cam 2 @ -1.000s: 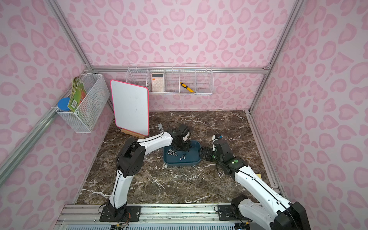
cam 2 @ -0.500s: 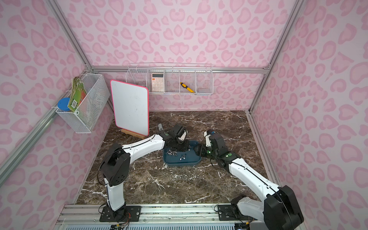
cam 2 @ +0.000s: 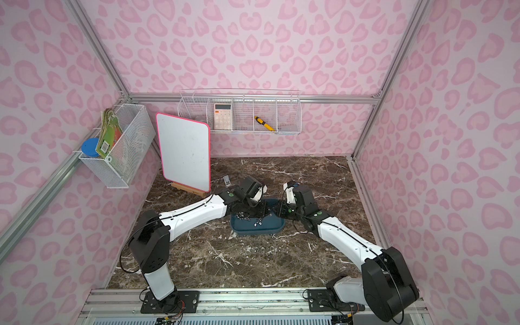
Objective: Take out the wing nut from the storage box
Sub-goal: Pick up the wing nut from the storage box.
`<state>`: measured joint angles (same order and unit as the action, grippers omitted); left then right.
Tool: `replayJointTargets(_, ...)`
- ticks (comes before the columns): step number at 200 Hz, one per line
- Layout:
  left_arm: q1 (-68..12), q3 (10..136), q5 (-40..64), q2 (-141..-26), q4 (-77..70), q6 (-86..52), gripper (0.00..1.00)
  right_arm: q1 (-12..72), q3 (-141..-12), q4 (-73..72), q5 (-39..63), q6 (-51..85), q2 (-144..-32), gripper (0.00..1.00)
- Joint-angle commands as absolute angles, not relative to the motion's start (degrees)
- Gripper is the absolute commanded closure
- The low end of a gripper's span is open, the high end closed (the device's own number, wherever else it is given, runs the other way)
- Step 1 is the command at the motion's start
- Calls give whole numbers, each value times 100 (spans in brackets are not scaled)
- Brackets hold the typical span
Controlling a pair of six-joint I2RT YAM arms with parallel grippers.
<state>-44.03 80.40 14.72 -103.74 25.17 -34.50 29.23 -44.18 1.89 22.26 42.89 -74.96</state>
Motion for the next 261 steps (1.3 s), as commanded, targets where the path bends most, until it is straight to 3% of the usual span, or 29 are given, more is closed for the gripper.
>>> replayJointTargets(1,-4438,8033,1569,-10285,2517,-3454,95,2922,-4469,9,2365,4324,-7545,73)
replayJointTargets(82,-4491,8059,1619,-10213,2514,-3480,95,2921,-4421,-38,2483,4377,-7611,85)
replayJointTargets(108,-4491,8075,1648,-10209,2508,-3472,95,2918,-4398,-39,2494,4375,-7611,100)
replayJointTargets(143,-4496,8081,1636,-10186,2509,-3463,91,2922,-4397,4,2479,4342,-7578,100)
replayJointTargets(158,-4493,8082,1615,-10161,2520,-3467,83,2922,-4406,73,2435,4318,-7555,100)
replayJointTargets(171,-4483,8077,1583,-10135,2545,-3480,67,2922,-4399,133,2398,4291,-7516,100)
replayJointTargets(201,-4418,8005,1470,-10002,2641,-3497,59,2902,-4382,409,2230,4190,-7334,100)
replayJointTargets(235,-4208,7755,1420,-9695,2654,-3602,41,2865,-4335,1061,1857,4019,-6990,100)
replayJointTargets(261,-4033,7552,1220,-9398,2775,-3646,18,2866,-4298,1905,1337,3818,-6695,100)
